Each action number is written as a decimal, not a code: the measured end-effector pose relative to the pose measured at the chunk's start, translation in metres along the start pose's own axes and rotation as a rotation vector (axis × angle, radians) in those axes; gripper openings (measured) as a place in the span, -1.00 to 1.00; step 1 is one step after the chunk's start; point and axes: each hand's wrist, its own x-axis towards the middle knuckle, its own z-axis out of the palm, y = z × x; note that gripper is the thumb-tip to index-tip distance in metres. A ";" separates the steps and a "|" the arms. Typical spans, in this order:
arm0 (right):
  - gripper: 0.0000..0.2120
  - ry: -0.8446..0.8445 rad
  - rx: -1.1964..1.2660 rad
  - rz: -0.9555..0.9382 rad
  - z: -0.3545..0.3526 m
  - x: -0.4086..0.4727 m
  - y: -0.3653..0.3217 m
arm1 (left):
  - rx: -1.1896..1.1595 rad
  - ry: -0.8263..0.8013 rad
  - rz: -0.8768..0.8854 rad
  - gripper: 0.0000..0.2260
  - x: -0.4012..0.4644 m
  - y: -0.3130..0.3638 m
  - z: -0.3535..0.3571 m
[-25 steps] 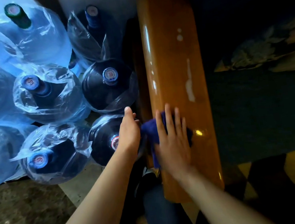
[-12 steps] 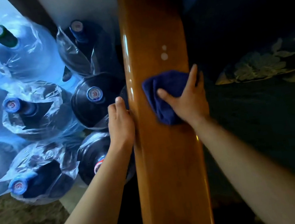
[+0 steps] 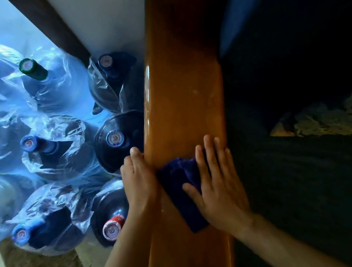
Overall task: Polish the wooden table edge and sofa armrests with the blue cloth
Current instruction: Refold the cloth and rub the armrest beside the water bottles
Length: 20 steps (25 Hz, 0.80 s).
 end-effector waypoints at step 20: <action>-0.43 0.183 -0.159 0.190 -0.040 0.259 -0.010 | -0.096 -0.224 0.134 -0.73 0.098 0.083 0.021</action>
